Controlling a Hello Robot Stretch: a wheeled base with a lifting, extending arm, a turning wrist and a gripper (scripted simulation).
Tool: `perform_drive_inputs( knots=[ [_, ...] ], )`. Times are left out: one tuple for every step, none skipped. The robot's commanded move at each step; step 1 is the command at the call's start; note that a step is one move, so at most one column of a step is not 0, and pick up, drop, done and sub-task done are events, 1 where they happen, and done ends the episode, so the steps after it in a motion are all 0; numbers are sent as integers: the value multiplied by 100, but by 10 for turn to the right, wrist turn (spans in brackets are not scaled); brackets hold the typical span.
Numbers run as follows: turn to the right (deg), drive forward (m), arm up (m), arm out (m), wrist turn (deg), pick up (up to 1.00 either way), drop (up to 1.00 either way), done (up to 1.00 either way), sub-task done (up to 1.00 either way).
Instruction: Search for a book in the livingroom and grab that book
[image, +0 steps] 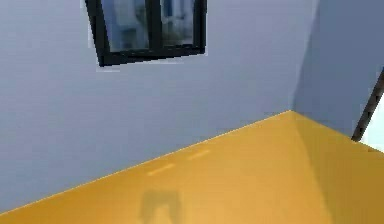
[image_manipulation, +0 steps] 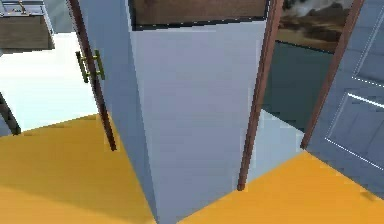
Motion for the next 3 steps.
perform_drive_inputs(
  knots=[
    [270,0,0,0,0,0,0,0,0],
    [0,65,0,0,0,0,0,0,0],
    [240,0,0,0,0,0,0,0,0]
  ],
)
